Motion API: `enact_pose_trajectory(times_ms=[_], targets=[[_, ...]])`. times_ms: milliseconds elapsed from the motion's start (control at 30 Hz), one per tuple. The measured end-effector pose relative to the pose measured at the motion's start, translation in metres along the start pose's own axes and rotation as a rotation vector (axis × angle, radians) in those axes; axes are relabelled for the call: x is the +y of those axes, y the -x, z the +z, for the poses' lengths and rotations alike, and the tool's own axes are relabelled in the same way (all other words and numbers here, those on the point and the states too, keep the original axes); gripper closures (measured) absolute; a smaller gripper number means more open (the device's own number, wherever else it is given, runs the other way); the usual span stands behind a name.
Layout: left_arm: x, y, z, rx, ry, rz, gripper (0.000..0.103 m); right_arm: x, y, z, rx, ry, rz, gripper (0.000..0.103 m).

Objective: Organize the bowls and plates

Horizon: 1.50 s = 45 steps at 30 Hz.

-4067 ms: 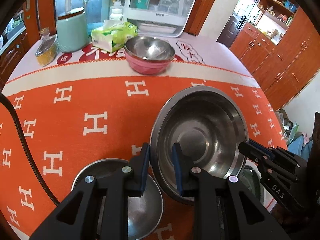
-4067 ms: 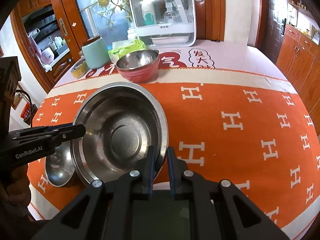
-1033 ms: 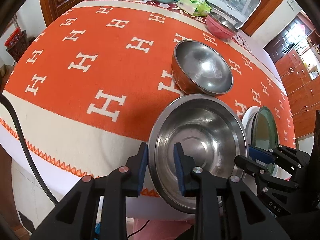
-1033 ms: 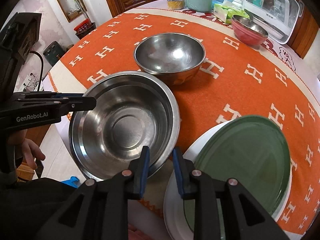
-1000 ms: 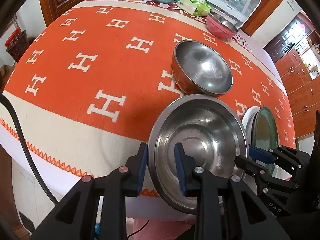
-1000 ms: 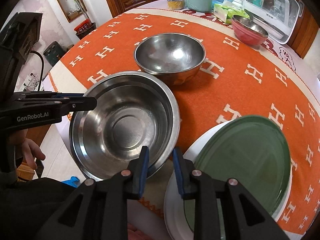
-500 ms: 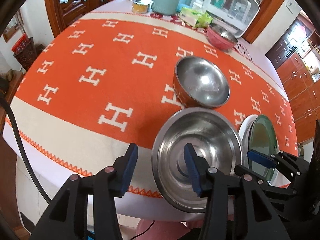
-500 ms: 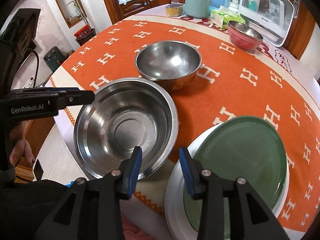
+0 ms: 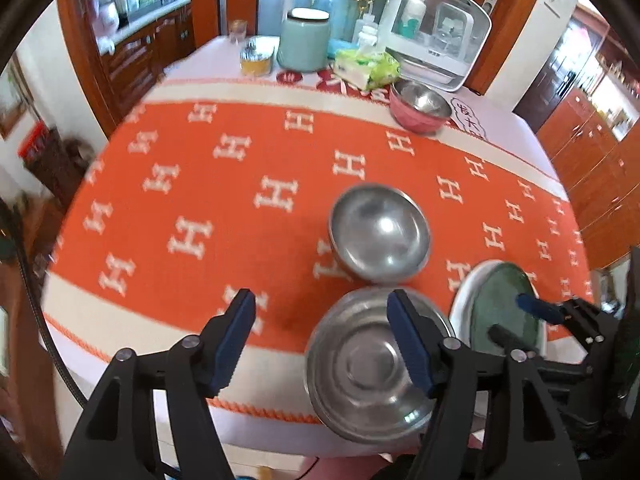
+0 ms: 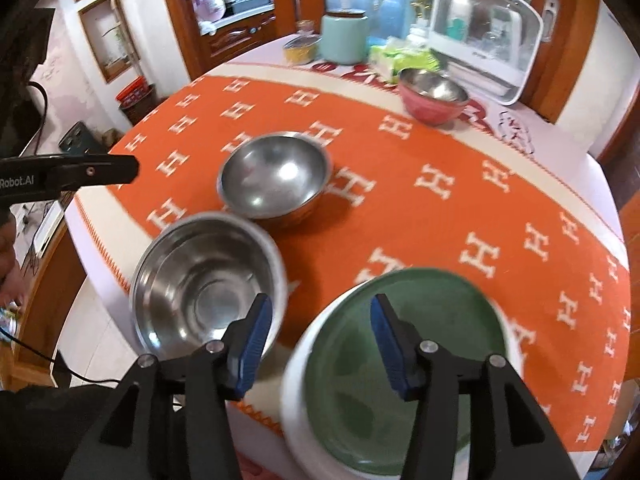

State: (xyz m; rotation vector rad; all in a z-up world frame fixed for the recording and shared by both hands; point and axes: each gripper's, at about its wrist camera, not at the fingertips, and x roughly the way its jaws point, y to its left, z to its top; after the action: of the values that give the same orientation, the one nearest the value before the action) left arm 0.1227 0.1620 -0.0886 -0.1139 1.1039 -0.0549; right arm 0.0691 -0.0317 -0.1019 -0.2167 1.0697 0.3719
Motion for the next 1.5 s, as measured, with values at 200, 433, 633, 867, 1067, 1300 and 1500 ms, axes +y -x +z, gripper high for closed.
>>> enact_pose_trajectory(times_ms=[200, 433, 633, 867, 1067, 1300, 1500], targets=[[-0.014, 0.012, 0.054, -0.017, -0.070, 0.030, 0.035, -0.038, 0.016, 0.037, -0.052, -0.043, -0.095, 0.051], [-0.041, 0.020, 0.123, -0.058, -0.203, 0.132, 0.034, -0.080, 0.039, 0.083, -0.133, -0.092, -0.170, 0.040], [-0.065, 0.010, 0.179, -0.049, -0.272, 0.141, 0.034, -0.108, 0.058, 0.128, -0.207, -0.090, -0.196, 0.037], [-0.081, -0.007, 0.244, -0.095, -0.275, 0.137, 0.034, -0.133, 0.057, 0.175, -0.255, -0.070, -0.237, 0.033], [-0.083, -0.036, 0.285, -0.090, -0.213, 0.088, 0.034, -0.152, 0.033, 0.206, -0.247, -0.125, -0.233, 0.032], [-0.080, -0.083, 0.304, -0.087, -0.143, -0.018, 0.034, -0.175, -0.005, 0.218, -0.237, -0.240, -0.159, 0.032], [-0.086, -0.140, 0.306, -0.042, -0.101, -0.109, 0.034, -0.190, -0.041, 0.219, -0.277, -0.300, -0.114, 0.032]])
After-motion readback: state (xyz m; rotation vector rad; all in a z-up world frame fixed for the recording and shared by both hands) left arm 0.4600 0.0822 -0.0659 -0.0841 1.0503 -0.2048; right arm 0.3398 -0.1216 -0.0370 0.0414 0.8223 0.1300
